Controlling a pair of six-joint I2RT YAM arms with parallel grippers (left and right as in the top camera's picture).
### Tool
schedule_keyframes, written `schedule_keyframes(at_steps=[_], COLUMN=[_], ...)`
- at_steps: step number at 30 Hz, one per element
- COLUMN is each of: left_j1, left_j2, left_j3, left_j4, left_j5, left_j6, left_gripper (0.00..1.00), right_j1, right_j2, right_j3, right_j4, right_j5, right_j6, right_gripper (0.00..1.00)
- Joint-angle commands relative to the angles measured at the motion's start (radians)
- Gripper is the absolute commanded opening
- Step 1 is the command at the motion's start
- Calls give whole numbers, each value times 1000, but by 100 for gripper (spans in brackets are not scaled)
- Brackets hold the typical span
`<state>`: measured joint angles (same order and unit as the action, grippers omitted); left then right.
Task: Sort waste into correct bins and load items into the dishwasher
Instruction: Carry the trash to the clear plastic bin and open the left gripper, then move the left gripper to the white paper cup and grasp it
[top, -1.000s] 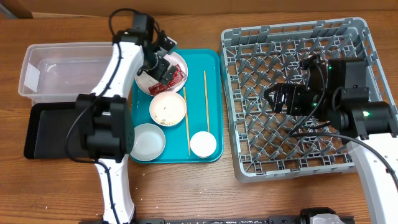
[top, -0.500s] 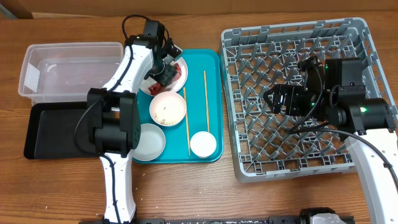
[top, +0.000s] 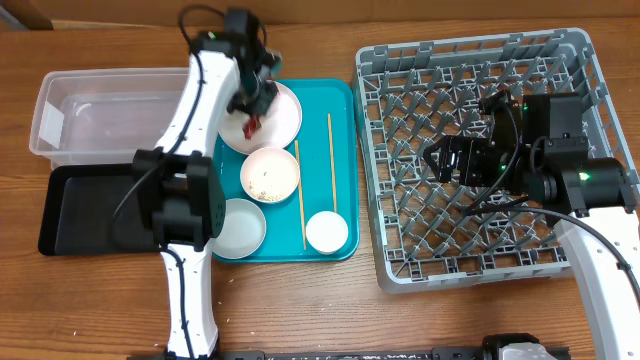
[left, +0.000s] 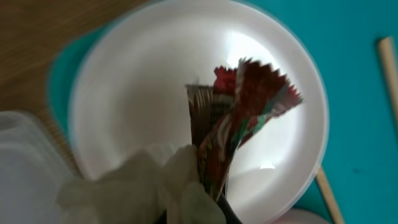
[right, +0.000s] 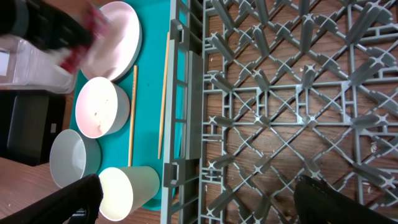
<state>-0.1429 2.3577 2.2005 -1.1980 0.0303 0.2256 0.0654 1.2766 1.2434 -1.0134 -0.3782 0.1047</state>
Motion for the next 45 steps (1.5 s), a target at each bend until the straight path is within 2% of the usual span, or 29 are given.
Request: schedule_keyframes(at_steps=[1,7,13,18,19,20,24,28,32,37,41,45], left_j1=[43,126,247,333,344,362,378,378,378,377,374,367], left_j2=[-17,-17,-14,-14,-14,-13,-13,-13,-14,-15,-15,-105], left_j3=[285,468,414,311,286,239,135,137,199,346,536,591], left_j4=[-140,-316,-396,-363,-344,-302,-184,-145,-174,-292,-480,-492], left_j5=[14,13,10,-12,-12,-12,-12,-1,64,174,180,238], left_j6=[-121,-240,-301,-338,-338,-338,-337,-334,-308,-256,-248,-248], left_gripper=[4,4,4,5,10,23,59,63,63,61,64,69], right_j1=[-5,-5,-5,-5,-5,-5,-5,-5,-5,-5,-5,-5], right_j2=[-3,-3,-3,-3,-3,-3,-3,-3,-3,-3,-3,-3], right_j3=[27,27,27,27,27,27,27,27,27,27,27,27], right_j4=[6,15,24,24,24,24,21,16,15,10,8,6], right_j5=[-5,-5,-5,-5,-5,-5,-6,-6,-6,-6,-6,-6], right_j6=[1,1,1,1,1,1,1,1,1,1,1,1], right_gripper=[100,100,100,100,100,100,100,100,100,100,100,100])
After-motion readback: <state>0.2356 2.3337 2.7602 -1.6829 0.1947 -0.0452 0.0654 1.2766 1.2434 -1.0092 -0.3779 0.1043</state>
